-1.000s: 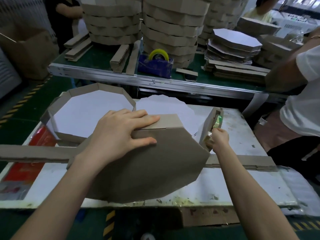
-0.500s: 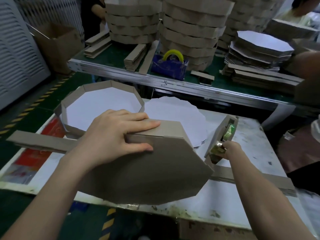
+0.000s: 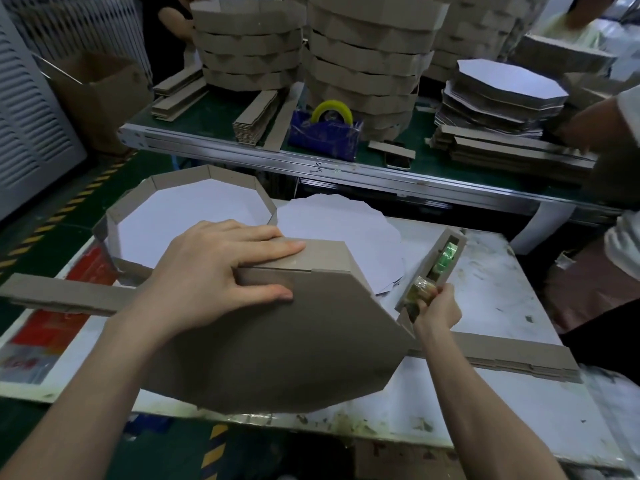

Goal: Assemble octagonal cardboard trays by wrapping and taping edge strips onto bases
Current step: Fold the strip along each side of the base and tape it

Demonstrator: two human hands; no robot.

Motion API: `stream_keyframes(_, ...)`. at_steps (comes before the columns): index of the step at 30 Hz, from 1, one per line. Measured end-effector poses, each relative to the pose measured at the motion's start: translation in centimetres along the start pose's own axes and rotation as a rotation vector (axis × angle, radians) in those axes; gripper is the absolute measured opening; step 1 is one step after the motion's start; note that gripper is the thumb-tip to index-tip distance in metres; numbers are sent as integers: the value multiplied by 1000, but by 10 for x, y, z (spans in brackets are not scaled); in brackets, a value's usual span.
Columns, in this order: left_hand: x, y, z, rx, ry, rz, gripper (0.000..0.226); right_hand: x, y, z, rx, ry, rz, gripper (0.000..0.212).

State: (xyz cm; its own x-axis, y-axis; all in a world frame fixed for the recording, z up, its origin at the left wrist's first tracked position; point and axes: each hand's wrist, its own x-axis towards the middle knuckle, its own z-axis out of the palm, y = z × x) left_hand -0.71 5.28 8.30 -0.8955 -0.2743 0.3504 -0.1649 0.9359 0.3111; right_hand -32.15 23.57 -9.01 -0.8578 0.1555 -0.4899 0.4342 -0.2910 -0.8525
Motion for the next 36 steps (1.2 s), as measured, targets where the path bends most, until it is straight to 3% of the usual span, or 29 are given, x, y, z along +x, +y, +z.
stream_keyframes(4, 1, 2, 1, 5, 8, -4, 60, -10, 21, -11, -214, 10, -159, 25)
stream_keyframes(15, -2, 2, -1, 15, 7, 2, 60, 7, 34, -34, -432, -41, -279, 17)
stream_keyframes(21, -1, 1, -1, 27, -8, -11, 61, 19, 29, -40, -532, -68, -236, 32)
stream_keyframes(25, -3, -2, -1, -2, -14, -36, 63, 5, 30, -44, -521, 0, -116, 18)
stream_keyframes(27, -5, -6, -1, -17, -25, -43, 64, -17, 21, -35, -494, -5, -198, 22)
stream_keyframes(29, -8, -10, -3, -38, -16, -54, 64, -54, 0, -18, -443, -147, -344, 25)
stream_keyframes(32, -11, -16, -8, -76, 2, -72, 66, -121, -41, 8, -408, -660, -502, 36)
stream_keyframes(34, -13, -20, -12, -127, -1, -75, 68, -157, -65, 14, -560, -1039, -530, 36)
stream_keyframes(36, -17, -24, -18, -181, -9, -91, 71, -183, -81, 15, -796, -1267, -513, 41)
